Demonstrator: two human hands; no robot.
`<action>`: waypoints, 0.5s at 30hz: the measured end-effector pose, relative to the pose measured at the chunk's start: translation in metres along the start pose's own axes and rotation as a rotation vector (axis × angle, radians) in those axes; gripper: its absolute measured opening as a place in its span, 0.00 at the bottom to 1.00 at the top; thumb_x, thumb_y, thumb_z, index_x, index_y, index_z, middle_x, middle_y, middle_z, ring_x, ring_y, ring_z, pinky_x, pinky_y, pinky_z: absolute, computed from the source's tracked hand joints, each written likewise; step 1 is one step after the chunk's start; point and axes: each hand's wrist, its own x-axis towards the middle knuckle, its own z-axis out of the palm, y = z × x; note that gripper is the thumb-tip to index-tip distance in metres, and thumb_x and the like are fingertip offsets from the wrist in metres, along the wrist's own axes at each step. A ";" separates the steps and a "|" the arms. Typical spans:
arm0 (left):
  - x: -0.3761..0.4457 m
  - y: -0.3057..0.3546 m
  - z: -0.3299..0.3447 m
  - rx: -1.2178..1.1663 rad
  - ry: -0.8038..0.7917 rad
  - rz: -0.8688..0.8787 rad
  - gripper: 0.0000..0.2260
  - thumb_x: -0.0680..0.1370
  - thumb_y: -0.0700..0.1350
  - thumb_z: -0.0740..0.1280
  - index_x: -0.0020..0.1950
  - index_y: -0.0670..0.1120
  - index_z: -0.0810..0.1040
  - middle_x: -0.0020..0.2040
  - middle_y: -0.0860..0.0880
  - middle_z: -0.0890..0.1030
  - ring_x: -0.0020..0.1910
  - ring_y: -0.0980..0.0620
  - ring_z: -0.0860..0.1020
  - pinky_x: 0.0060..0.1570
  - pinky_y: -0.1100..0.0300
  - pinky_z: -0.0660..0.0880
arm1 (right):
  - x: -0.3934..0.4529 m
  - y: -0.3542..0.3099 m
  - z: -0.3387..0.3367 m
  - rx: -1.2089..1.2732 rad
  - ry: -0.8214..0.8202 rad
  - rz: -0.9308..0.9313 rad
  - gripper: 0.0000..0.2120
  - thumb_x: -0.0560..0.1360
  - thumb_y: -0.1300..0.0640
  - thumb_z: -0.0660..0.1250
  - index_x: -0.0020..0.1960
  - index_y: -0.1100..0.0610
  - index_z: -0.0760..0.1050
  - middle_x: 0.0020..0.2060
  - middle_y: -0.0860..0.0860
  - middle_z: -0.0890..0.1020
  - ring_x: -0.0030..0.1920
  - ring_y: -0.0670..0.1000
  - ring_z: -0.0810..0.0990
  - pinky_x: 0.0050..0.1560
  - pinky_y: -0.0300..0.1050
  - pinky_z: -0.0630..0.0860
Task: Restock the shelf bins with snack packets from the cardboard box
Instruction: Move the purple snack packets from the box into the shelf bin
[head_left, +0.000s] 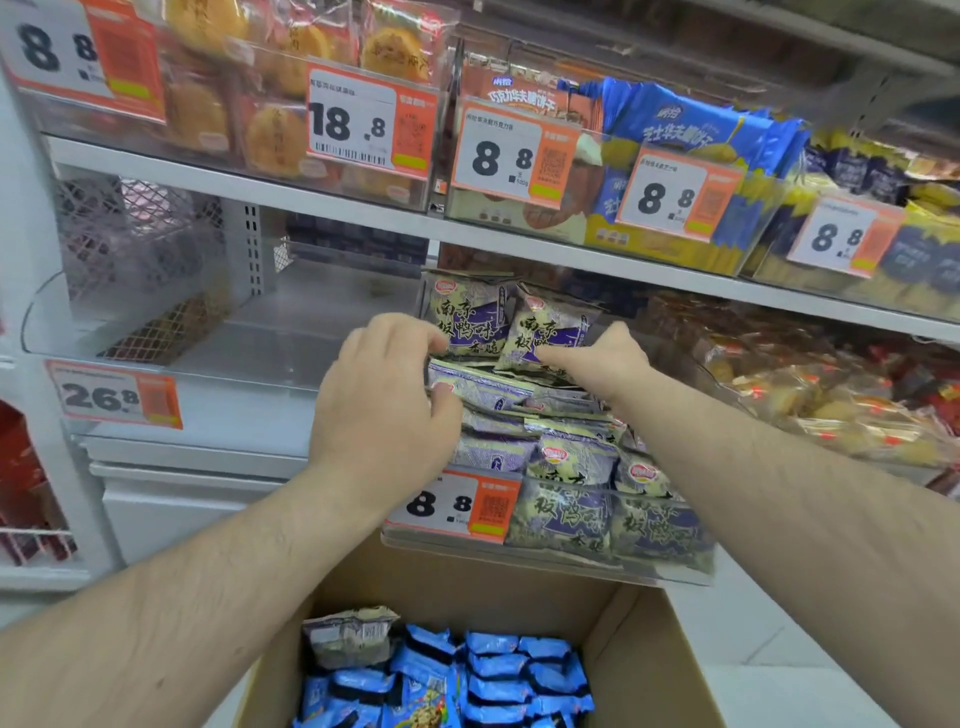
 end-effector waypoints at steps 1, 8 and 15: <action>-0.004 0.003 0.000 -0.016 0.013 0.076 0.12 0.72 0.41 0.64 0.56 0.47 0.75 0.52 0.52 0.76 0.51 0.53 0.71 0.47 0.58 0.67 | -0.009 0.000 -0.002 -0.071 0.063 -0.029 0.54 0.60 0.31 0.73 0.75 0.56 0.56 0.69 0.57 0.69 0.69 0.61 0.67 0.68 0.59 0.67; -0.064 0.027 0.007 -0.410 -0.446 0.167 0.11 0.71 0.40 0.63 0.48 0.54 0.75 0.39 0.58 0.79 0.35 0.61 0.74 0.36 0.71 0.66 | -0.102 0.031 0.012 0.012 0.405 -0.614 0.04 0.69 0.54 0.67 0.37 0.52 0.74 0.30 0.45 0.75 0.37 0.51 0.76 0.41 0.49 0.75; -0.125 -0.018 0.033 0.068 -1.290 0.156 0.06 0.73 0.43 0.63 0.44 0.54 0.70 0.39 0.56 0.76 0.46 0.48 0.77 0.45 0.59 0.72 | -0.176 0.130 0.095 -0.067 0.004 -0.783 0.04 0.66 0.52 0.62 0.33 0.50 0.69 0.24 0.43 0.66 0.30 0.49 0.71 0.33 0.44 0.71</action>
